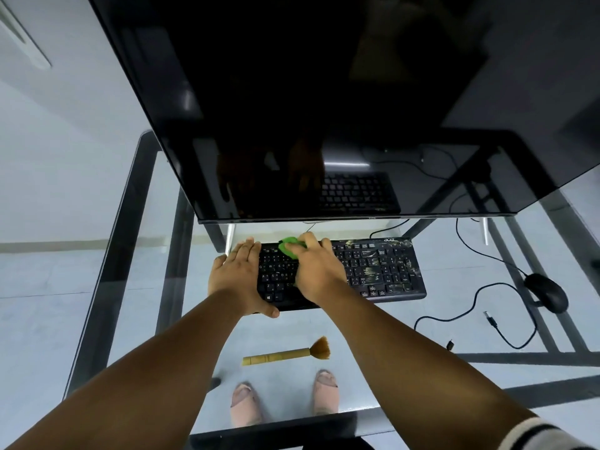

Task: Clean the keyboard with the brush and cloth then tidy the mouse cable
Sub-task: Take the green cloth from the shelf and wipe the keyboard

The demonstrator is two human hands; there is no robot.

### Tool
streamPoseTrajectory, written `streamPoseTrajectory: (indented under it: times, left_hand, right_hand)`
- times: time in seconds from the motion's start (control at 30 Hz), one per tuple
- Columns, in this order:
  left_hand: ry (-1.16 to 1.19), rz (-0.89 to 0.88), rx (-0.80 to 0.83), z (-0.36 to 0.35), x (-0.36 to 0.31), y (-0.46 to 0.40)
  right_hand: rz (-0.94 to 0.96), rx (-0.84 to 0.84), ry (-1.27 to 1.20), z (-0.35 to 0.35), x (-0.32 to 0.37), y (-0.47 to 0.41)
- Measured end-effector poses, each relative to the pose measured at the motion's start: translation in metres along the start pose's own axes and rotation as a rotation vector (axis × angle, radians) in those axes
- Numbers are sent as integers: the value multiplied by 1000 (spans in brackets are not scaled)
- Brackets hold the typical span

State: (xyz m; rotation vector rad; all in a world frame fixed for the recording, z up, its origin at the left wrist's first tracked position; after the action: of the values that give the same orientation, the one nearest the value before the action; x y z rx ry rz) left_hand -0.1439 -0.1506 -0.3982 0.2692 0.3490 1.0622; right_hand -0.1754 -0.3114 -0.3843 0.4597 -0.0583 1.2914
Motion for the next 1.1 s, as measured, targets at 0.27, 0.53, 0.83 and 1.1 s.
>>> streamPoseTrajectory:
  times: [0.27, 0.53, 0.83, 1.1]
  left_hand:
    - [-12, 7, 17, -1, 0, 0]
    - [-61, 57, 96, 4, -10, -2]
    - [-26, -91, 39, -2, -70, -14]
    - [-105, -83, 89, 1, -90, -29]
  right_hand:
    - [-291, -75, -107, 19, -56, 1]
    - [-231, -66, -56, 28, -80, 8]
    - [-237, -62, -109, 31, -93, 6]
    - [-394, -115, -127, 47, -145, 1]
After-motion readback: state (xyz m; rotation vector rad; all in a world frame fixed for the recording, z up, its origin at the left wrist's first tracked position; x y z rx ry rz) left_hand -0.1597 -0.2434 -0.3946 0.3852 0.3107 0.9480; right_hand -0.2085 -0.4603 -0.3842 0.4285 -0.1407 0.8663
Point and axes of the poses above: each hand's wrist, its own y-axis away from the middle knuckle, its own z-axis out of the back of the hand, x = y × z, the point moved 2 cm from there along -y, towards the middle knuckle, and after that the axes turned 6 degrees about -z, right-handed, at the moved point
